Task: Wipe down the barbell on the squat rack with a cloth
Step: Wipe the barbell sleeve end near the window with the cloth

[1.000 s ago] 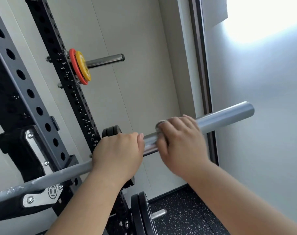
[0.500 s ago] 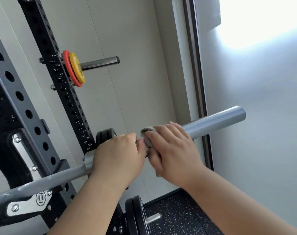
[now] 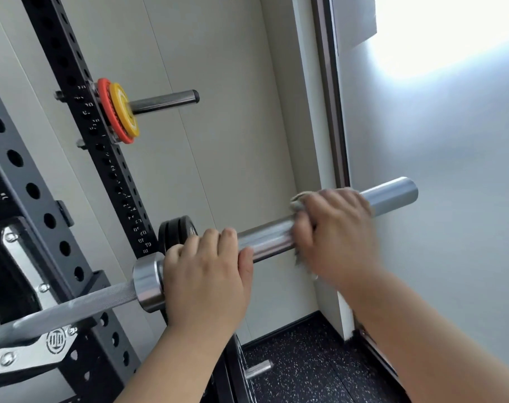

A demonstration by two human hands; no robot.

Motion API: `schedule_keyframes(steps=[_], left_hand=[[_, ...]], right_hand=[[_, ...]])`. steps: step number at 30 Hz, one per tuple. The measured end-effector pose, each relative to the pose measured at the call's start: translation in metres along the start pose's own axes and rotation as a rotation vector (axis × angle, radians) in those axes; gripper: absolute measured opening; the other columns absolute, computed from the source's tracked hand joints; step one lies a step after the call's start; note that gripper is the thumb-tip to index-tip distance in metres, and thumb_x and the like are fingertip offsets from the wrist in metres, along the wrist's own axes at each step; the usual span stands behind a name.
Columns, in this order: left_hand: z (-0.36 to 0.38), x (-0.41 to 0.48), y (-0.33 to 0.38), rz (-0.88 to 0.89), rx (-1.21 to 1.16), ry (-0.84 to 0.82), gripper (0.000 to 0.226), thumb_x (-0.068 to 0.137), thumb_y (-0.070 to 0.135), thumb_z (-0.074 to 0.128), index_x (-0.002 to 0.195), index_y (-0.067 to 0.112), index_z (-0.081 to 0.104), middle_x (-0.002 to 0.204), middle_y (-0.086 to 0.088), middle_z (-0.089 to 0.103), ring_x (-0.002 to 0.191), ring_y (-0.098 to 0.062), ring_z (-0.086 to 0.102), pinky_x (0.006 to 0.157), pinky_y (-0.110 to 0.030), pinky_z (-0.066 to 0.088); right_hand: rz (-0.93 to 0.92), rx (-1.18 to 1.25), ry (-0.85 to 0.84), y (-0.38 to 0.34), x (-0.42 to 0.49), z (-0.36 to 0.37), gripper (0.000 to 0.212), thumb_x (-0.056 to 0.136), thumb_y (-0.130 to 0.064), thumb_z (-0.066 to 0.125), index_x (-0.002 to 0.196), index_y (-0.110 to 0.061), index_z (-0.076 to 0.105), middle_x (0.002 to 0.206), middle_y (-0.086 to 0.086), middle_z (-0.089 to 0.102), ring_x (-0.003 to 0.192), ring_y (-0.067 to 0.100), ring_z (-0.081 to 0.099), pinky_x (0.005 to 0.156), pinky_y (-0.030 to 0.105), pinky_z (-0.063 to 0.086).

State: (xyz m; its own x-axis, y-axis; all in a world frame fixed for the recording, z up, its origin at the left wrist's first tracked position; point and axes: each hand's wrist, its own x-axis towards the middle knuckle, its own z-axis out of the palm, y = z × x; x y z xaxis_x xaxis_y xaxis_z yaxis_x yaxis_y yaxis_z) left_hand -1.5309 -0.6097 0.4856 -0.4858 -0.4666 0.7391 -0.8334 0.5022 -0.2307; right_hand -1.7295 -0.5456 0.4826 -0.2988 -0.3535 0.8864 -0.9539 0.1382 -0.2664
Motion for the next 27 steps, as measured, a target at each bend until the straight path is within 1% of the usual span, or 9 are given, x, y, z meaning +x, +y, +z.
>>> schedule_keyframes(steps=[2,3,8,13,16,19,21,24,27], left_hand=[[0.000,-0.003,0.002,0.004,-0.006,0.011,0.045,0.104,0.044,0.038,0.119,0.012,0.066,0.102,-0.006,0.069,0.089,-0.032,0.062,0.085,-0.049,0.046],[0.000,-0.003,0.003,0.004,-0.011,0.007,0.046,0.103,0.045,0.039,0.120,0.012,0.066,0.104,-0.006,0.069,0.091,-0.032,0.063,0.087,-0.049,0.046],[0.001,-0.004,0.000,0.009,-0.022,0.017,0.048,0.103,0.048,0.039,0.123,0.014,0.067,0.104,-0.003,0.069,0.093,-0.029,0.064,0.090,-0.048,0.045],[0.001,-0.006,0.001,0.005,-0.023,0.034,0.050,0.104,0.047,0.035,0.126,0.014,0.065,0.105,-0.002,0.069,0.095,-0.028,0.064,0.092,-0.049,0.044],[0.003,-0.007,0.005,-0.006,-0.001,0.058,0.046,0.104,0.045,0.039,0.125,0.013,0.064,0.104,-0.004,0.067,0.094,-0.031,0.062,0.092,-0.050,0.042],[0.003,-0.009,0.006,0.000,0.003,0.048,0.045,0.105,0.045,0.038,0.125,0.012,0.063,0.106,-0.006,0.066,0.097,-0.032,0.061,0.093,-0.050,0.042],[-0.002,-0.007,0.004,0.012,-0.017,0.026,0.046,0.103,0.046,0.038,0.123,0.014,0.065,0.104,-0.004,0.068,0.095,-0.030,0.063,0.091,-0.048,0.045],[-0.018,0.006,0.000,0.005,-0.039,-0.014,0.039,0.102,0.047,0.032,0.091,0.023,0.062,0.080,0.004,0.065,0.071,-0.024,0.060,0.064,-0.036,0.046],[-0.025,0.031,0.001,-0.036,-0.081,-0.043,0.042,0.101,0.047,0.029,0.067,0.023,0.038,0.065,0.004,0.047,0.059,-0.025,0.046,0.050,-0.032,0.026]], right_hand=[[0.180,-0.091,0.001,0.002,0.011,-0.004,0.031,0.093,-0.037,0.043,0.085,-0.026,0.070,0.084,-0.004,0.067,0.089,0.030,0.060,0.097,0.041,0.042],[0.161,-0.099,-0.017,-0.004,0.010,-0.002,0.031,0.093,-0.037,0.042,0.085,-0.026,0.070,0.085,-0.004,0.067,0.089,0.029,0.060,0.096,0.041,0.042],[-0.259,0.069,-0.097,-0.023,-0.015,0.004,0.023,0.094,-0.031,0.056,0.109,-0.022,0.072,0.107,-0.005,0.069,0.098,0.022,0.062,0.107,0.044,0.041],[0.080,-0.067,-0.026,0.011,0.015,-0.001,0.032,0.095,-0.037,0.043,0.084,-0.024,0.071,0.083,-0.005,0.069,0.084,0.027,0.063,0.100,0.040,0.043],[-0.093,0.030,-0.077,-0.024,-0.010,0.006,0.024,0.096,-0.031,0.050,0.102,-0.023,0.071,0.101,-0.002,0.069,0.097,0.028,0.062,0.108,0.045,0.039],[-0.316,0.087,-0.132,-0.027,-0.025,0.004,0.033,0.100,-0.030,0.053,0.128,-0.020,0.067,0.125,-0.002,0.067,0.117,0.024,0.061,0.119,0.051,0.031],[-0.241,0.039,-0.110,-0.004,-0.012,0.003,0.031,0.098,-0.029,0.051,0.122,-0.024,0.069,0.118,-0.004,0.070,0.113,0.024,0.063,0.123,0.053,0.026],[0.074,0.014,-0.029,0.009,0.002,0.000,0.029,0.096,-0.032,0.045,0.106,-0.029,0.072,0.103,-0.008,0.072,0.109,0.027,0.063,0.125,0.054,0.021],[-0.069,0.021,-0.065,-0.019,-0.019,0.006,0.027,0.099,-0.030,0.049,0.117,-0.026,0.069,0.117,-0.004,0.068,0.119,0.027,0.058,0.124,0.057,0.019]])
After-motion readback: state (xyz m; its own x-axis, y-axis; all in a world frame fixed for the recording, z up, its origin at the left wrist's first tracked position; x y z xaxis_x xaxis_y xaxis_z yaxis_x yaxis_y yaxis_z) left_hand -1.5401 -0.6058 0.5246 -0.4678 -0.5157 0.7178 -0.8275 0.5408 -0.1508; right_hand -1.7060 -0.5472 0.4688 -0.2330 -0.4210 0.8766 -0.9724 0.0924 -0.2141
